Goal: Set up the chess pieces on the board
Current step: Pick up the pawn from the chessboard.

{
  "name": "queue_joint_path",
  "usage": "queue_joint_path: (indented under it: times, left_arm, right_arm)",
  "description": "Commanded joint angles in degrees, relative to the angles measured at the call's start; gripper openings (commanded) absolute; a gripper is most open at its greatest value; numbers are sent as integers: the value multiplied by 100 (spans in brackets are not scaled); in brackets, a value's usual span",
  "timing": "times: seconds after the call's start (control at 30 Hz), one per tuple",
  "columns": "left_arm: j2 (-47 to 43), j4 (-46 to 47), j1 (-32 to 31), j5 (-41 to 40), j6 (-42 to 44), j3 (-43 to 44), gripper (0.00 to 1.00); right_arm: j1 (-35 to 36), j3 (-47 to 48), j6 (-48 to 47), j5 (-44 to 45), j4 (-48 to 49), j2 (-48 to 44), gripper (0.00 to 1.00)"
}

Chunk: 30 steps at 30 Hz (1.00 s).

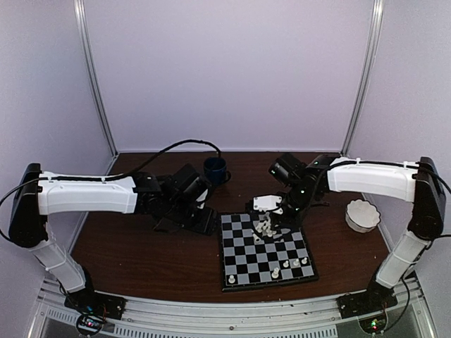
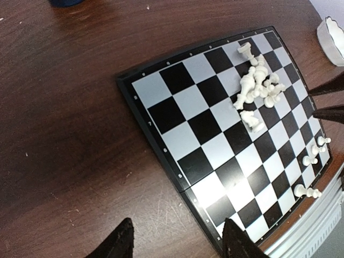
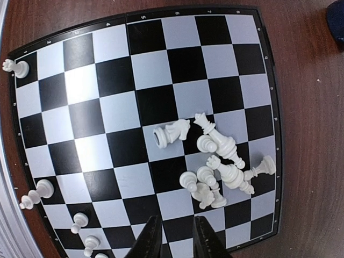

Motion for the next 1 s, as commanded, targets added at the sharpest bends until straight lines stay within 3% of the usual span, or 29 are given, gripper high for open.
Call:
queue_joint_path:
  times: [0.0, 0.97]
  left_arm:
    - [-168, 9, -112, 43, 51, 24, 56]
    - [-187, 57, -137, -6, -9, -137, 57]
  right_arm:
    - [-78, 492, 90, -77, -142, 540, 22]
    - [-123, 531, 144, 595, 227, 1448, 25]
